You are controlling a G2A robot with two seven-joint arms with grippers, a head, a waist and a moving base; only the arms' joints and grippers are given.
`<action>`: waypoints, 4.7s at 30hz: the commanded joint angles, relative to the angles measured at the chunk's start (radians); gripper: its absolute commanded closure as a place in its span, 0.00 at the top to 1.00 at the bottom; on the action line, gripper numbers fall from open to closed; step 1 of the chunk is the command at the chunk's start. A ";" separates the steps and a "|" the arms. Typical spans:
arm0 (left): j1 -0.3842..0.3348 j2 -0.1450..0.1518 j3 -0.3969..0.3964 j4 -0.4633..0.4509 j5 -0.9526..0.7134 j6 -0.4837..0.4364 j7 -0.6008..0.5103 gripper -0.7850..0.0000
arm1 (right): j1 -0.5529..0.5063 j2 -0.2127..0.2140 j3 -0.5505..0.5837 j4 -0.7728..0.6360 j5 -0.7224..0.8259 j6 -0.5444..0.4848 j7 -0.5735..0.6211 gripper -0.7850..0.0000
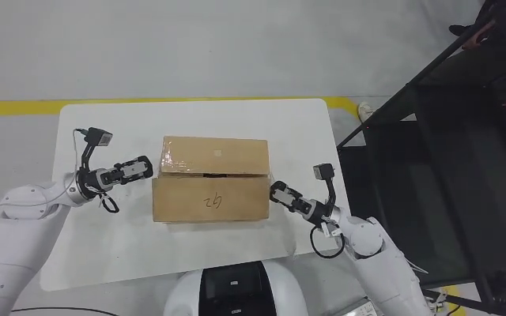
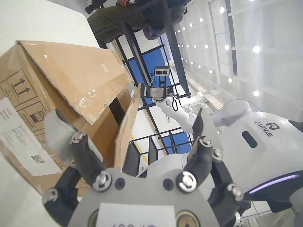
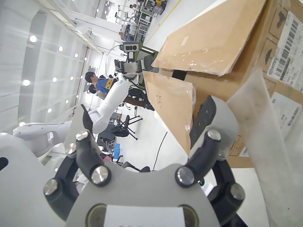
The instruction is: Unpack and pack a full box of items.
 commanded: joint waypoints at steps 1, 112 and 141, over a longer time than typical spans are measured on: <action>0.000 -0.001 0.002 0.002 -0.004 -0.002 0.002 1.00 | -0.004 0.002 0.004 -0.001 0.033 -0.008 0.014 1.00; 0.065 0.005 -0.044 -0.096 -0.136 0.106 -0.106 1.00 | -0.073 0.117 -0.053 -0.002 0.487 0.111 0.494 1.00; -0.150 -0.121 0.113 0.135 -0.282 0.199 -0.199 1.00 | -0.075 0.119 -0.042 0.050 0.630 0.085 0.514 1.00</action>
